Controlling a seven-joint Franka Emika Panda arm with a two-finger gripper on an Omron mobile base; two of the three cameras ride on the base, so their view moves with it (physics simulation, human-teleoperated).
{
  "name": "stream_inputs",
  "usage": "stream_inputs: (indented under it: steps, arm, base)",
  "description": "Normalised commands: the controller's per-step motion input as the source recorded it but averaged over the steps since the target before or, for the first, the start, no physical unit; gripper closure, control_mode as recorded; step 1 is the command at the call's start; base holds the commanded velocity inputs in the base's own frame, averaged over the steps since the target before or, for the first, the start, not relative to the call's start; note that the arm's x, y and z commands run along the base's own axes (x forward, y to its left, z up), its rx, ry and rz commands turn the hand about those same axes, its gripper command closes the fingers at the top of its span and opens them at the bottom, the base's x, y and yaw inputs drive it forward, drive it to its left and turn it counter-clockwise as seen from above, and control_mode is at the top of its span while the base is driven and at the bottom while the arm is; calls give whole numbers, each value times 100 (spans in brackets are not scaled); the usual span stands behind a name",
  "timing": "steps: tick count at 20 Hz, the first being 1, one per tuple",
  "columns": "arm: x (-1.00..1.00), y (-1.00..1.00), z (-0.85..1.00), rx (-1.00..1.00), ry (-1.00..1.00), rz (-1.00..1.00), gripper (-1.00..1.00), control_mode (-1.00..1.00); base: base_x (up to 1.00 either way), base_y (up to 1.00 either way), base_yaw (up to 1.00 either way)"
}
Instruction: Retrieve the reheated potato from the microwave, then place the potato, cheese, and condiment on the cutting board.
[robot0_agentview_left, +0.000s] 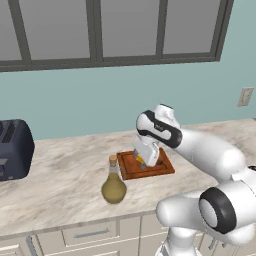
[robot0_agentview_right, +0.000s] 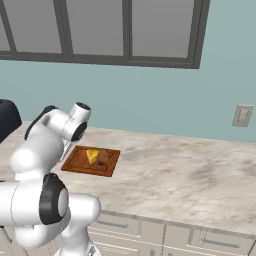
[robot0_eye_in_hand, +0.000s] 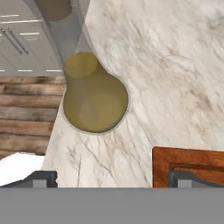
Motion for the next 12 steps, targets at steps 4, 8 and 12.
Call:
stream_inputs:
  steps: [4, 8, 12]
  arm:
    - [-16, 0, 23, 17, 0, -7, -100, -100]
    - [-3, 0, 22, 16, 0, -1, -100, -100]
    - [-7, 4, 10, 10, -1, 0, -100, -100]
  base:
    - [0, 0, 0]
    - [0, 0, 0]
    - [0, 0, 0]
